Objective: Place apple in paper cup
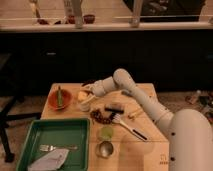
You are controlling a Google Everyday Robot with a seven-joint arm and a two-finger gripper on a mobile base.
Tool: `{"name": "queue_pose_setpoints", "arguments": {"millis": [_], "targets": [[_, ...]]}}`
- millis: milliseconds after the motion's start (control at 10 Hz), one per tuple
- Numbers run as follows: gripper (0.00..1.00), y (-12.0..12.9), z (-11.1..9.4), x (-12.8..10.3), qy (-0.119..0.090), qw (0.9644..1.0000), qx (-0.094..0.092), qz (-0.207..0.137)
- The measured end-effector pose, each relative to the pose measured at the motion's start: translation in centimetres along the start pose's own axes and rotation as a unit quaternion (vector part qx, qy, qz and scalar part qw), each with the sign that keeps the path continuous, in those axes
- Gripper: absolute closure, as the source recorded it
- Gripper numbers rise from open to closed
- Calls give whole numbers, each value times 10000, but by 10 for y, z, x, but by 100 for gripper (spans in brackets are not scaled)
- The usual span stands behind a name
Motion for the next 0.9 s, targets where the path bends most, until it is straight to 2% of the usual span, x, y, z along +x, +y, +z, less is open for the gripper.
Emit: {"name": "queue_pose_setpoints", "arguments": {"millis": [100, 200, 900], "targets": [[23, 0, 0, 0, 1, 10000, 2, 4], [20, 0, 0, 0, 0, 10000, 1, 3], [20, 0, -1, 0, 2, 10000, 5, 6]]}}
